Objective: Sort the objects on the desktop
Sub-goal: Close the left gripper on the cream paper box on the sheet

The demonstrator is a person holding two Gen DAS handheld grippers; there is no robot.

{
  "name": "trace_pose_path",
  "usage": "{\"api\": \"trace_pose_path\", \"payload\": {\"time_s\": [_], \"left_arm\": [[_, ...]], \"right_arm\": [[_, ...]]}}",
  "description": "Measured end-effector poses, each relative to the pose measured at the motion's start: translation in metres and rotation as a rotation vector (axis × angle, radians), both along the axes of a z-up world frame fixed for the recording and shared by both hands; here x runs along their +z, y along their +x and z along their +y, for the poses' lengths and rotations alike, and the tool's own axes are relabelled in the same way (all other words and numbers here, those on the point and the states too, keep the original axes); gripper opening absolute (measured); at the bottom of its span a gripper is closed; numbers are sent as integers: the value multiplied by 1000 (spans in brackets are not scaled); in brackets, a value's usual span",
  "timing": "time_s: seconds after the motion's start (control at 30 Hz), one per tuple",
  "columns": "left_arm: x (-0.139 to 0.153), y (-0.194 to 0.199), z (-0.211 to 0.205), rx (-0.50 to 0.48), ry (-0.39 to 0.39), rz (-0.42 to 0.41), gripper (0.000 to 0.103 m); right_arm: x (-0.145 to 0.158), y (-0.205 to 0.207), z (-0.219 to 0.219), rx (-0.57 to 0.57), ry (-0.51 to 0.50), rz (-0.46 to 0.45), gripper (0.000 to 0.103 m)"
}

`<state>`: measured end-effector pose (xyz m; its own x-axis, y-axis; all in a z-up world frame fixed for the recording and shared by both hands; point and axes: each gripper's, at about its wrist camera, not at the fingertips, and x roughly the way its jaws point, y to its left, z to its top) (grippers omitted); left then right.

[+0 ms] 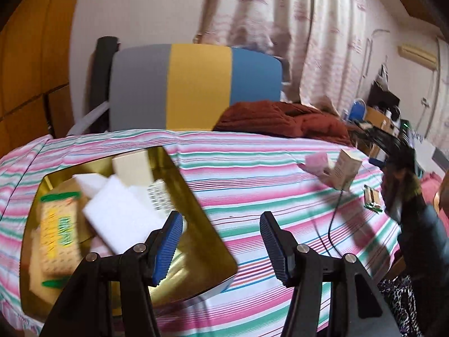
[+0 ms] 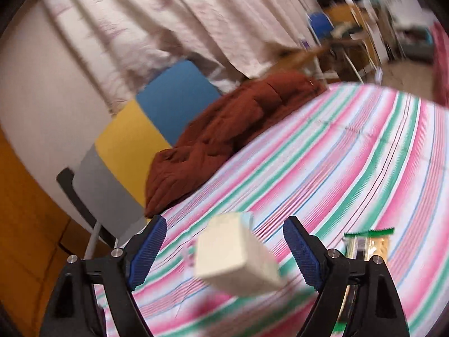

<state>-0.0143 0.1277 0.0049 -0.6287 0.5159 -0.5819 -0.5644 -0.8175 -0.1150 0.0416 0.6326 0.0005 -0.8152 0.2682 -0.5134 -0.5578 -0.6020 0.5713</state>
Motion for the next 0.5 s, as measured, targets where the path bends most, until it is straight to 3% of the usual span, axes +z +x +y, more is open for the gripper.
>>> {"api": "trace_pose_path", "payload": {"time_s": [0.1, 0.2, 0.4, 0.5], "left_arm": [[-3, 0, 14, -23, -19, -11, 58], [-6, -1, 21, -37, -27, -25, 58], [-9, -3, 29, -54, -25, -49, 58], [-6, -4, 32, -59, -21, -54, 58]], "right_arm": [[-18, -13, 18, 38, -58, -19, 87], [-33, -22, 10, 143, -99, -14, 87], [-34, -22, -67, 498, -119, 62, 87], [-27, -7, -102, 583, -105, 105, 87]]}}
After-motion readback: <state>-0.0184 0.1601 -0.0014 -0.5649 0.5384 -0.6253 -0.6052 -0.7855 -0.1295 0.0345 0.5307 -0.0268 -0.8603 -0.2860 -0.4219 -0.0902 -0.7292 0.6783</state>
